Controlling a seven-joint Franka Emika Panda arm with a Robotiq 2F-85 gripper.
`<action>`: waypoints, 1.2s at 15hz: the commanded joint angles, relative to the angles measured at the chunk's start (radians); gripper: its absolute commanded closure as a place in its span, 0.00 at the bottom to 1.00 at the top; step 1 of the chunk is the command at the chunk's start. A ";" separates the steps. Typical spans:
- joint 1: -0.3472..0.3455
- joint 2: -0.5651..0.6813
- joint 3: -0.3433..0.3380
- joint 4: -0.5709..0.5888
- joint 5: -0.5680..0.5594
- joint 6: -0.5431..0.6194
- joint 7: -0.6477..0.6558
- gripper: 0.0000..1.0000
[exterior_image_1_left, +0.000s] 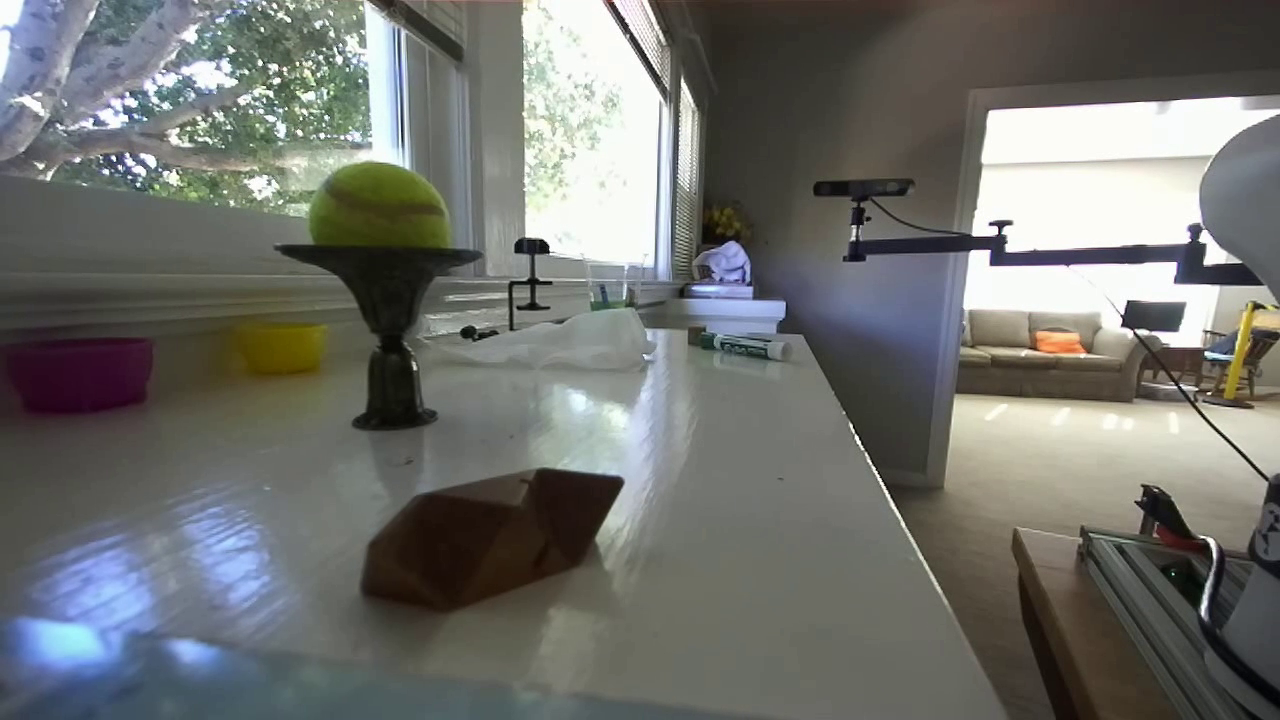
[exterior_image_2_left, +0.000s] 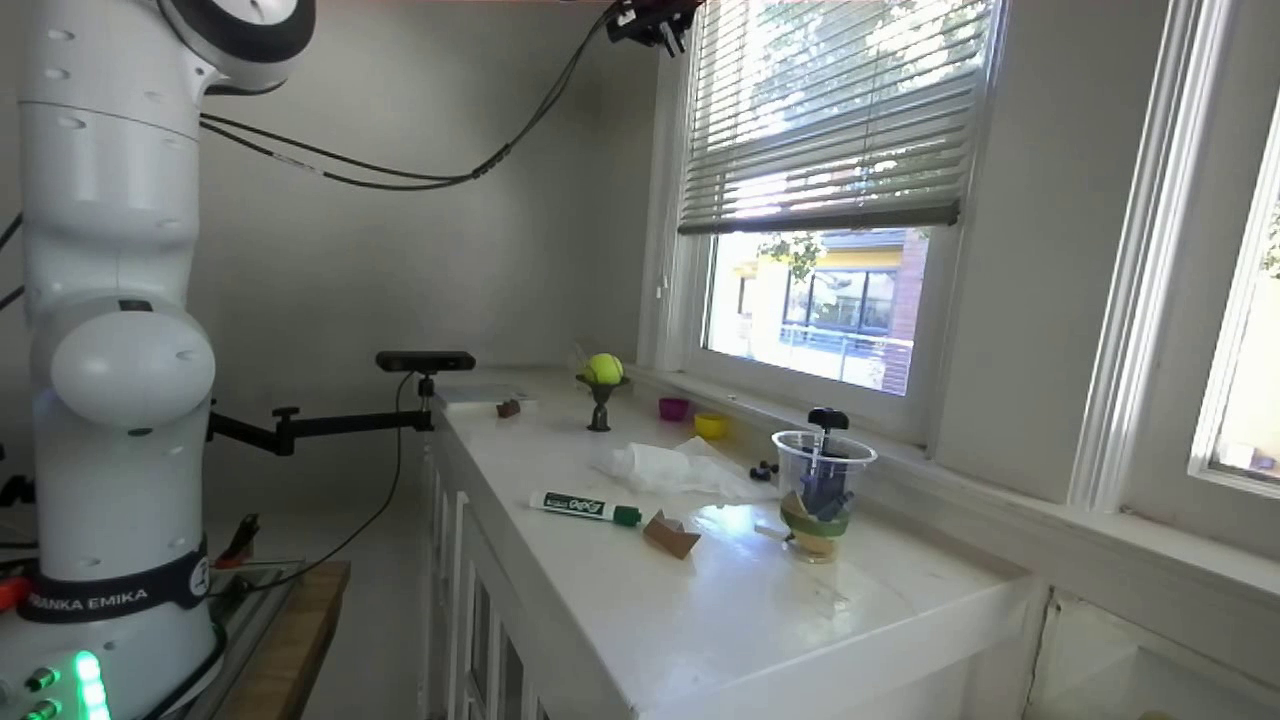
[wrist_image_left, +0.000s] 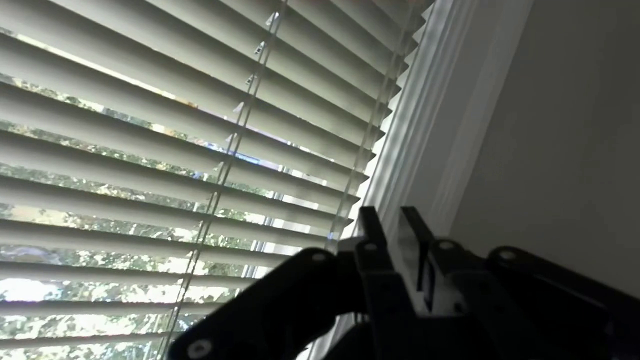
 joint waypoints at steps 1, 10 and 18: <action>-0.013 0.068 -0.007 0.100 0.056 -0.055 -0.008 0.52; -0.009 0.029 0.000 -0.084 0.143 -0.016 0.028 0.00; -0.001 -0.021 0.005 -0.300 0.201 0.022 0.076 0.00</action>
